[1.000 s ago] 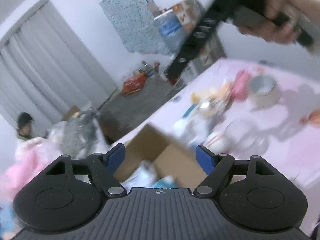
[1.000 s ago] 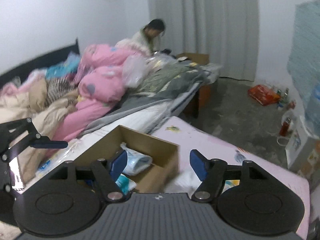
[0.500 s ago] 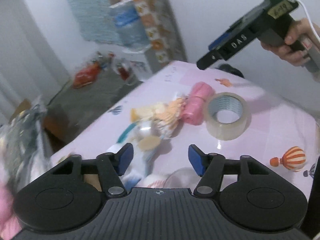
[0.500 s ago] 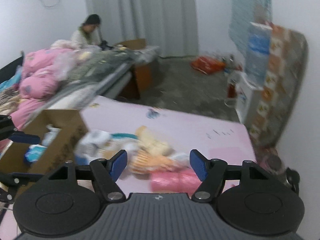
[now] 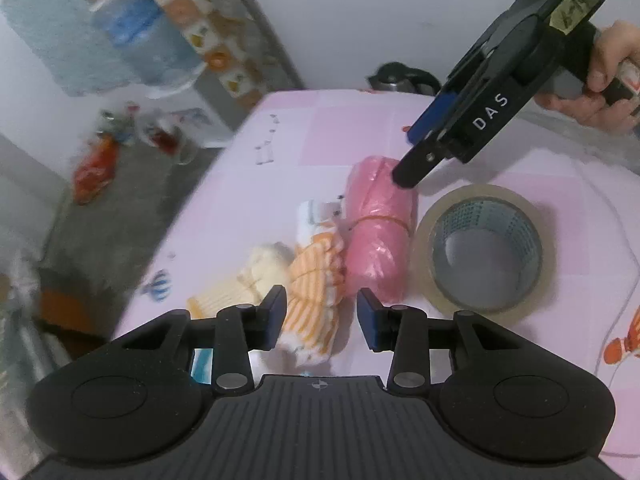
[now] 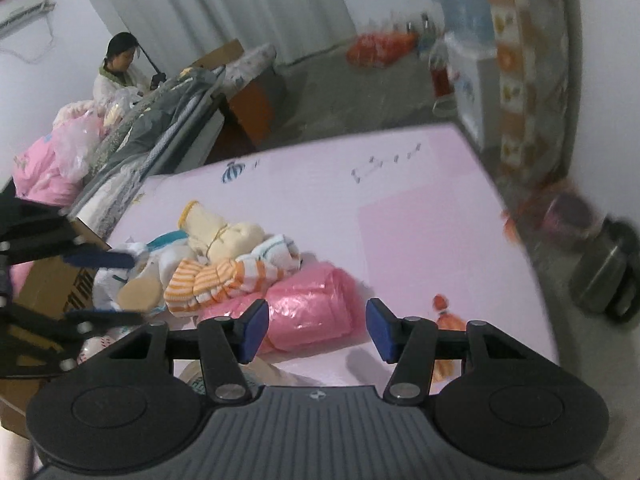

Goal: Organize soft objects
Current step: 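Move both open tools back over the remaining pile on the table, then close the left gripper on the orange-striped sock while the right gripper closes on the pink bag roll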

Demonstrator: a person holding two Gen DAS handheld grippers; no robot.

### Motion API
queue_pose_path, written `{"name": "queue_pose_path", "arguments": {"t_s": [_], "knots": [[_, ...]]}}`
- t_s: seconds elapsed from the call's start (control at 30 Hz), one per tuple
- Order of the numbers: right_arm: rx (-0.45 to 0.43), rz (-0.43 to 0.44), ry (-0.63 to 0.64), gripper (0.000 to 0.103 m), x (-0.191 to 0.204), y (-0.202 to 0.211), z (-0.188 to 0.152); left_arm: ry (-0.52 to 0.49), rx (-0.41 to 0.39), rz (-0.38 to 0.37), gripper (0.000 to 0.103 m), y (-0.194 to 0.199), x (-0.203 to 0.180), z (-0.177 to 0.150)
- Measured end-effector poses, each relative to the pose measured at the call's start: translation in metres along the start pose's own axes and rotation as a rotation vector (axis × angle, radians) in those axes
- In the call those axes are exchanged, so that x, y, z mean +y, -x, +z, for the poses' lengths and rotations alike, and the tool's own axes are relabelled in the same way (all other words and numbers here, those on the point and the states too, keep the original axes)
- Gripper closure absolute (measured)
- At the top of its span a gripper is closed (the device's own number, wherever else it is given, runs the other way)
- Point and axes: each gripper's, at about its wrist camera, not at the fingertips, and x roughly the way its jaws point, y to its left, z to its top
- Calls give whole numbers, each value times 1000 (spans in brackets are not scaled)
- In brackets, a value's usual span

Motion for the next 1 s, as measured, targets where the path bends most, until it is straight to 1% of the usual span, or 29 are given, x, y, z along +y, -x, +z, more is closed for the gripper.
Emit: {"name": "queue_pose_path", "arguments": {"t_s": [0.17, 0.23, 0.3, 0.37, 0.47, 0.63, 0.7, 0.73, 0.77, 0.8, 0.9, 0.97, 1.0], "knots": [[56, 76, -121, 55, -18, -24, 1, 16, 6, -28, 63, -27, 6, 9], [85, 107, -128, 54, -18, -30, 0, 33, 19, -19, 64, -32, 8, 12], [100, 114, -109, 53, -17, -30, -2, 46, 24, -25, 64, -37, 12, 16], [115, 123, -120, 53, -18, -31, -2, 77, 26, -55, 65, -40, 18, 18], [114, 149, -205, 53, -26, -37, 1, 147, 64, -101, 66, -53, 26, 19], [102, 214, -332, 53, -39, -49, 4, 90, 90, -41, 66, -65, 15, 19], [105, 248, -367, 49, -39, -55, 4, 91, 108, -21, 66, -70, 13, 19], [105, 248, -368, 48, -37, -57, 5, 102, 115, -13, 67, -72, 13, 20], [103, 243, -362, 41, -33, -58, 7, 120, 112, -7, 68, -73, 13, 21], [99, 243, -357, 32, -29, -59, 8, 128, 115, -4, 69, -73, 13, 22], [92, 223, -311, 19, -14, -61, 9, 114, 105, 10, 70, -72, 11, 22], [83, 180, -277, 18, -2, -62, 9, 128, 100, 14, 70, -72, 11, 21], [77, 154, -260, 21, 4, -62, 9, 135, 97, 19, 70, -72, 11, 21]]}}
